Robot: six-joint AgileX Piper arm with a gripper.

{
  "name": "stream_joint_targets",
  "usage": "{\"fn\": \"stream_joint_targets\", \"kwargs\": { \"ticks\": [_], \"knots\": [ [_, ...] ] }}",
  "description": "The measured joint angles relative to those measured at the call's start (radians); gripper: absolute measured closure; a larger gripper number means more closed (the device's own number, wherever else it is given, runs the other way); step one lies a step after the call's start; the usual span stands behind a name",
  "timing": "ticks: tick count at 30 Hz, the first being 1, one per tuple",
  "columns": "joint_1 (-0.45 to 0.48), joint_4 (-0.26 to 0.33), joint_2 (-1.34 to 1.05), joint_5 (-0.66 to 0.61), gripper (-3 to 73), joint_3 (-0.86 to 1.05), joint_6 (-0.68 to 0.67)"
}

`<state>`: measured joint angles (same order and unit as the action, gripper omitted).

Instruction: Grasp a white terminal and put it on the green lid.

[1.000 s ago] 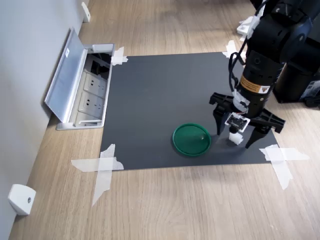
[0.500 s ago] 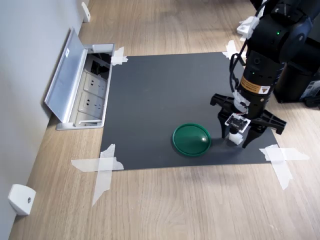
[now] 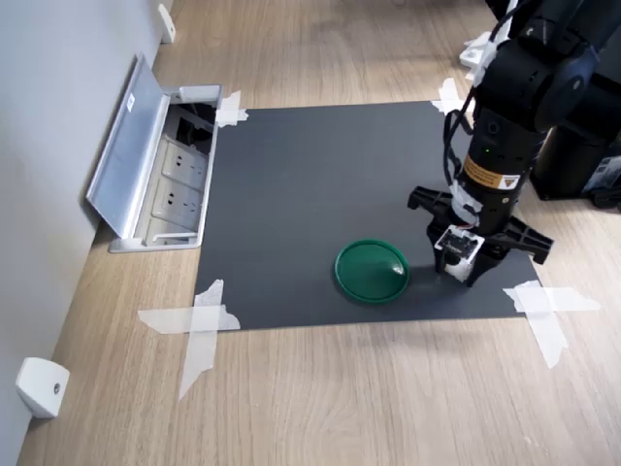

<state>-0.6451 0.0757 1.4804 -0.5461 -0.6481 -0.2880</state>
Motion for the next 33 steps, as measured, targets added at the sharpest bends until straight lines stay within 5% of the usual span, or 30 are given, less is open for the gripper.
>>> {"fn": "stream_joint_targets", "kwargs": {
  "ticks": [10, 18, 33],
  "knots": [
    [0.000, -0.010, -0.024, -0.125, 38.4, -0.068, -0.048],
    [0.000, -0.134, -0.029, -0.305, 38.4, -0.315, -0.093],
    [0.171, -0.165, 0.126, -0.279, 38.4, -0.419, -0.168]
  ]
}}
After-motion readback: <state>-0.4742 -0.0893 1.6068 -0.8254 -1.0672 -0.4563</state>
